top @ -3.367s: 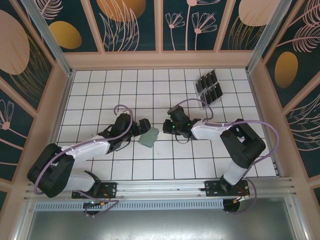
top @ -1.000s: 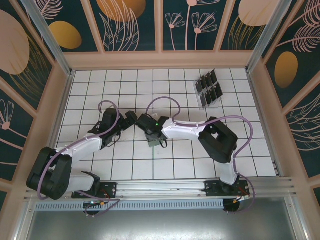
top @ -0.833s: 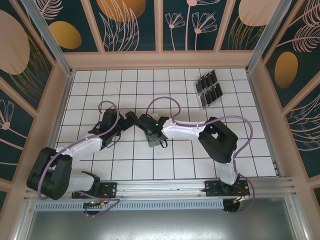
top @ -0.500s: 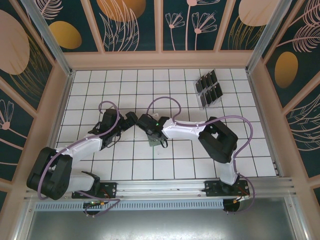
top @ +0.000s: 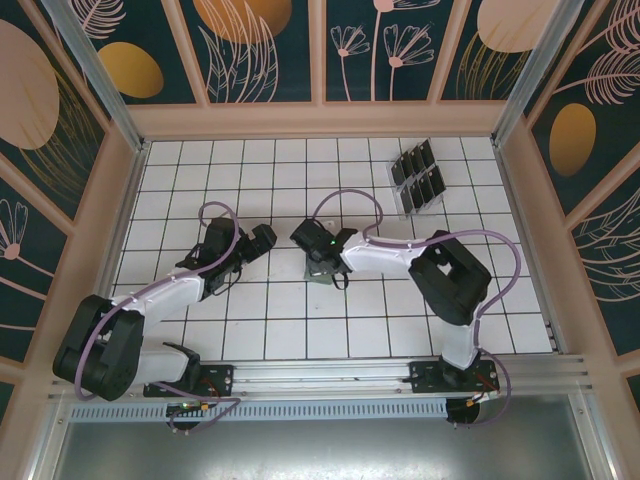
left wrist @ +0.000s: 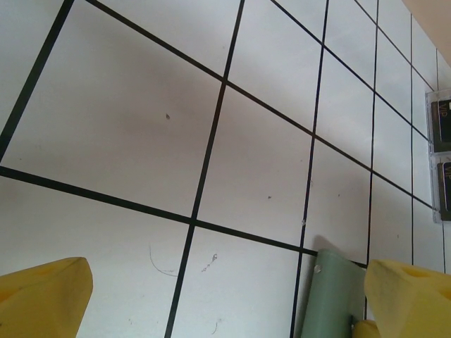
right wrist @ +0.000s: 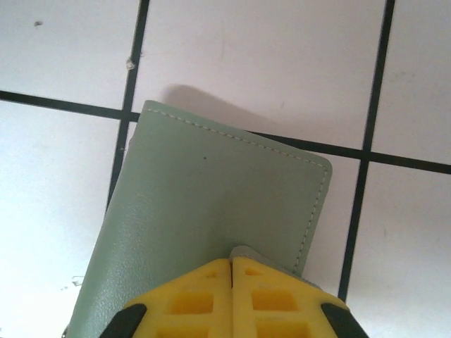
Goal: Put the credit cards into the card holder
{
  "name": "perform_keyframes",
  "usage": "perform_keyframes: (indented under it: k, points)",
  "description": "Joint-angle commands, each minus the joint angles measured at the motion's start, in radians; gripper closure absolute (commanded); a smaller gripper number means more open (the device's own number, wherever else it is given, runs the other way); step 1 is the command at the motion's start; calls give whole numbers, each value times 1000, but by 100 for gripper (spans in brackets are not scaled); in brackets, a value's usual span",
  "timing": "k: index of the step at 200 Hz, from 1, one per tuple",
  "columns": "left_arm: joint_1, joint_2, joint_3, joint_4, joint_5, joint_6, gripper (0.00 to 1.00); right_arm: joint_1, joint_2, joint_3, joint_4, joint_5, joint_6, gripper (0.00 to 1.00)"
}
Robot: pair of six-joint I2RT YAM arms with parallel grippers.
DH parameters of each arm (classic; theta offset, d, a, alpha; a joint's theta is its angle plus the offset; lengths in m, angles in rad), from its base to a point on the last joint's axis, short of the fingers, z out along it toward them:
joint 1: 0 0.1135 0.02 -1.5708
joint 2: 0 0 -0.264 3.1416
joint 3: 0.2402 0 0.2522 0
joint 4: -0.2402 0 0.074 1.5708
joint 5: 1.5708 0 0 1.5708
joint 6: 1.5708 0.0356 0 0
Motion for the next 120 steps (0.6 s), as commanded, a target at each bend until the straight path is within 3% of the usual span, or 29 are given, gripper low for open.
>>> perform_keyframes:
  k: [1,51,120]
  points:
    - [9,-9,27,-9,32,41,2,-18,-29,-40,-3,-17,5,100]
    - [-8,28,56,-8,79,64,1,-33,-85,-83,75,-68,-18,100]
    - [-156,122,110,-39,-8,111,1,-74,-179,-190,199,-137,-15,100]
